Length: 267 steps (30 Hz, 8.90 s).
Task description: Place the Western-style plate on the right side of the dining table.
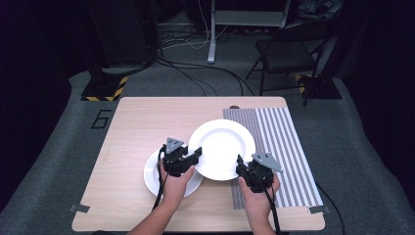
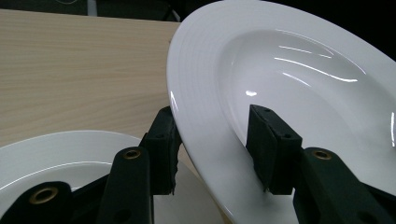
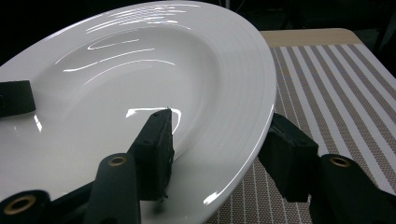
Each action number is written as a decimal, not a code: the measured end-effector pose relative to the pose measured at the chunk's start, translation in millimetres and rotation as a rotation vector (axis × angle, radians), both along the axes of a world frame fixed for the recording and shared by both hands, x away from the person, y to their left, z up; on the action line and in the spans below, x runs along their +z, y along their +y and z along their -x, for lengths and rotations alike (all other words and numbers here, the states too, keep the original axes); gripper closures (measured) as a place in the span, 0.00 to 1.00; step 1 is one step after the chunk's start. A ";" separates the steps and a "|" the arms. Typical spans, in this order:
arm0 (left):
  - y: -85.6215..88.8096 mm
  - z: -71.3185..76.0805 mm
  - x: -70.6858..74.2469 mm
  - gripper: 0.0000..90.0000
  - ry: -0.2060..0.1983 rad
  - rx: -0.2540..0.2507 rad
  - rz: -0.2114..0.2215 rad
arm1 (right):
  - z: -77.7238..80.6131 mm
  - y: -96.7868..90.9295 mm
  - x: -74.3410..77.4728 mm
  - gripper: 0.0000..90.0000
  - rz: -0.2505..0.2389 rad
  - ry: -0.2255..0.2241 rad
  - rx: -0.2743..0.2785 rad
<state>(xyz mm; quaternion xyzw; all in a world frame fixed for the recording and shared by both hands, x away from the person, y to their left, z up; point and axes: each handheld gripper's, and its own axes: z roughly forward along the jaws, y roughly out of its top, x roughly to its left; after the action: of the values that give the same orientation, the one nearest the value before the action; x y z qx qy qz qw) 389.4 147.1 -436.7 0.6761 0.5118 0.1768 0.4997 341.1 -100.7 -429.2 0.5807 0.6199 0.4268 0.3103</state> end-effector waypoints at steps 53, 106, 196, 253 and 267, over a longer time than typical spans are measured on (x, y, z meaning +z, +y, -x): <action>-82.7 -18.9 0.5 0.63 0.008 -0.153 0.027 | 17.4 -74.8 -0.3 0.51 -0.006 0.028 -0.157; -126.8 -54.5 -48.5 0.63 0.053 -0.202 0.000 | -14.0 -114.6 -45.8 0.51 0.026 0.108 -0.207; -132.9 -76.2 -60.2 0.54 0.061 -0.185 -0.068 | -21.0 -138.7 -54.9 0.44 0.020 0.104 -0.209; 4.6 -62.4 -15.0 0.50 0.079 -0.126 -0.060 | -28.1 -52.6 -22.0 0.42 0.052 0.047 0.151; 46.2 -44.4 -6.6 0.47 0.050 -0.095 -0.068 | -33.0 -24.0 -15.8 0.41 0.038 0.038 0.258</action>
<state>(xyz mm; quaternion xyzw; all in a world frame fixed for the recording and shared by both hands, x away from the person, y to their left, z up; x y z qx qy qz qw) 433.9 193.3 -443.3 0.7205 0.4850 0.1535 0.4713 374.1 -124.7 -445.0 0.4981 0.7034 0.4402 0.2518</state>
